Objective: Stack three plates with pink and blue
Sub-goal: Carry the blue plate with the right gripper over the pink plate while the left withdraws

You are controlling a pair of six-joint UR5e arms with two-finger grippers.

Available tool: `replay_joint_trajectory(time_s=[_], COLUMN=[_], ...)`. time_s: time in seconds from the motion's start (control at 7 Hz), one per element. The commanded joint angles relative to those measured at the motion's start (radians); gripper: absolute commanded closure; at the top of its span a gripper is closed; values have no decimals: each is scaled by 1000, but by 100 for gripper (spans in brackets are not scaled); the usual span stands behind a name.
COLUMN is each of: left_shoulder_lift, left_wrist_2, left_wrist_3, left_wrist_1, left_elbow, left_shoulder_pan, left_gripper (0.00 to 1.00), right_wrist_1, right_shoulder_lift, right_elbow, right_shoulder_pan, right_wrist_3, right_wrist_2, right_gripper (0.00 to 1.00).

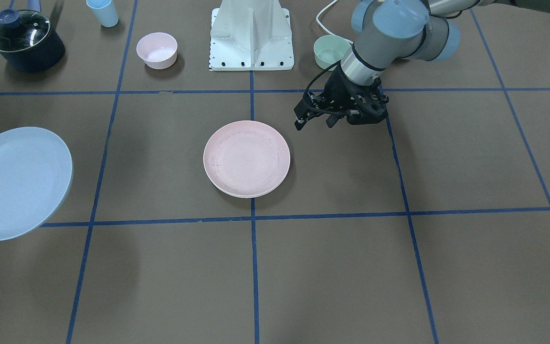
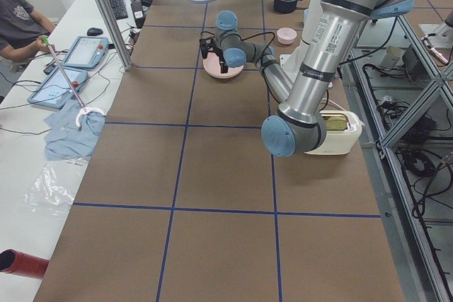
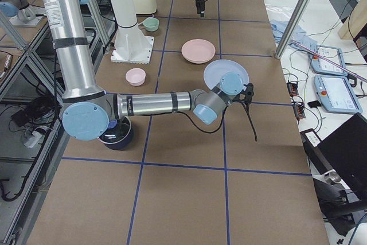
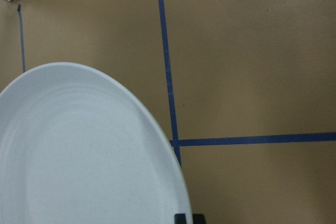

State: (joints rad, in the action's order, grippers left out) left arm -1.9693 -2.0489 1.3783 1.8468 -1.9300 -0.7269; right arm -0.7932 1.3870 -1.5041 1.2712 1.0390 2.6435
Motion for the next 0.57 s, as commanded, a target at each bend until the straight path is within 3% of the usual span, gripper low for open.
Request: replay_joint_trajectory(time_s=[0.0, 0.43], left_shoulder_lift=[102, 214], left_wrist_2=[1, 1], left_wrist_3=[-291, -525], left_wrist_1=[-21, -17], left_elbow=[-29, -55], left_shoulder_pan=[-113, -204], left_gripper=[0, 0], right_wrist_1=[0, -1], right_shoulder_lift=[-6, -80], right_elbow=[-103, -180], right_shoulder_pan=[-163, -396], right_wrist_3=[147, 361], right_wrist_2=[-161, -383], right_gripper=[100, 100])
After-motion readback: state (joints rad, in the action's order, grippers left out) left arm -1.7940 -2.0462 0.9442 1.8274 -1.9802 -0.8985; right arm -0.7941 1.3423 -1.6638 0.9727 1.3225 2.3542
